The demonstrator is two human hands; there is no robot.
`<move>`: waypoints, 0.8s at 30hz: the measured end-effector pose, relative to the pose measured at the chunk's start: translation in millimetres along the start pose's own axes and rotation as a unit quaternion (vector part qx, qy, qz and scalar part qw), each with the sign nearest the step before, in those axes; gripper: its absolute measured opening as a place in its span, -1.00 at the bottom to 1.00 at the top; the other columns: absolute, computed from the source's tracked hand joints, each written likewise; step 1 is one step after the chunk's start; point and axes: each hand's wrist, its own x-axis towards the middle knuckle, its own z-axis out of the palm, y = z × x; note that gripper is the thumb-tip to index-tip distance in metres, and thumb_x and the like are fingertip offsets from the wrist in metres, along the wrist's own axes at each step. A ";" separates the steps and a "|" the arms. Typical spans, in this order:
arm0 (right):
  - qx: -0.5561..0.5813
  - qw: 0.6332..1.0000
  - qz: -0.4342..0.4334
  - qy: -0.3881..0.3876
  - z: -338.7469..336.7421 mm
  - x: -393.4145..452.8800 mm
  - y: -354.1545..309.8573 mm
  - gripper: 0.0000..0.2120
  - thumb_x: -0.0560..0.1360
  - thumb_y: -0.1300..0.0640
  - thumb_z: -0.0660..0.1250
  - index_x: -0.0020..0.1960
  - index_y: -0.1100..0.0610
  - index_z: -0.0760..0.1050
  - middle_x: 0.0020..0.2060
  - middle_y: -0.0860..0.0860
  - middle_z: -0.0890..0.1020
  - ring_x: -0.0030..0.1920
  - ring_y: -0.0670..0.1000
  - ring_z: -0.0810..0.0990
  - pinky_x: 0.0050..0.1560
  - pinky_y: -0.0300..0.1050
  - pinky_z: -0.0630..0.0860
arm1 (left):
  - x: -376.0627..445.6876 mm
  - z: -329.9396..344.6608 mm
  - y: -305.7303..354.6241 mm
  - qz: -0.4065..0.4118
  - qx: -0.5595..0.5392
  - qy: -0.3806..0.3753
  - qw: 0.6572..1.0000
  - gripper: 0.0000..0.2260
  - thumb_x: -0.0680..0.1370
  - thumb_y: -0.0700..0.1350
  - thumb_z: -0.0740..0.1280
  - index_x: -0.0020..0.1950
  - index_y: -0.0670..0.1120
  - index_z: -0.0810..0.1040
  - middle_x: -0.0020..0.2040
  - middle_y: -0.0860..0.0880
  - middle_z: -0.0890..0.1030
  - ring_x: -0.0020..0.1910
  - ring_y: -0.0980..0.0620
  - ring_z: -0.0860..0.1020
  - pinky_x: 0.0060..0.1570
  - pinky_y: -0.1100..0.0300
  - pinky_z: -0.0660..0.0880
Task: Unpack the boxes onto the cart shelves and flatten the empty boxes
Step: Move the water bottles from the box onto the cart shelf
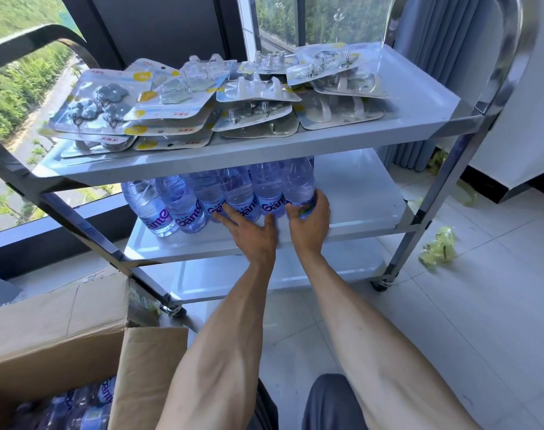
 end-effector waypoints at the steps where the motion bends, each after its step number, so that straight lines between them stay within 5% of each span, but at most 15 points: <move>1: 0.013 1.000 0.004 -0.004 0.1 -3.2 1.0 -0.40 0.41 0.11 0.48 0.38 0.16 0.35 0.26 0.07 0.53 0.27 0.11 0.49 0.23 0.14 0.49 | 0.9 -1.7 0.7 -0.003 -0.023 0.011 1.000 -0.08 0.47 0.07 0.49 0.61 -0.15 -0.02 0.61 -0.20 -0.07 0.54 -0.23 0.17 0.38 -0.11 0.35; 6: -0.037 0.999 -0.014 0.017 3.8 -3.3 -2.6 -0.21 0.27 -0.08 0.60 0.38 0.16 0.37 0.23 0.10 0.50 0.25 0.08 0.44 0.18 -0.11 0.44 | 8.6 -14.0 -9.3 -0.037 -0.045 0.053 0.997 -0.01 0.43 0.15 0.50 0.61 -0.18 -0.03 0.60 -0.24 -0.03 0.57 -0.20 0.08 0.42 -0.05 0.26; 16: -0.060 0.996 -0.067 0.002 5.5 4.1 10.2 -0.49 0.48 0.19 0.43 0.37 0.30 0.38 0.23 0.22 0.47 0.25 0.19 0.46 0.21 0.06 0.48 | 16.6 -8.3 -5.6 -0.057 0.087 0.002 0.995 0.10 0.41 -0.01 0.57 0.60 -0.16 -0.21 0.60 -0.27 -0.13 0.57 -0.27 0.03 0.44 -0.06 0.24; 21: -0.093 0.994 -0.043 -0.037 14.9 10.4 6.4 -0.38 0.60 0.15 0.27 0.56 0.26 0.09 0.49 0.19 0.30 0.47 0.19 0.29 0.43 -0.02 0.25 | 19.5 -8.9 -4.7 -0.047 0.092 -0.015 0.995 0.08 0.44 -0.01 0.54 0.60 -0.13 -0.25 0.60 -0.25 -0.15 0.58 -0.26 -0.03 0.46 -0.07 0.21; 24: -0.105 0.993 -0.040 -0.046 19.0 14.6 5.0 -0.38 0.60 0.20 0.24 0.57 0.25 0.05 0.49 0.18 0.29 0.46 0.18 0.31 0.40 0.00 0.30 | 21.2 -8.8 -3.1 -0.055 0.099 -0.024 0.993 0.08 0.45 -0.01 0.53 0.60 -0.12 -0.27 0.60 -0.24 -0.17 0.58 -0.26 -0.05 0.46 -0.08 0.21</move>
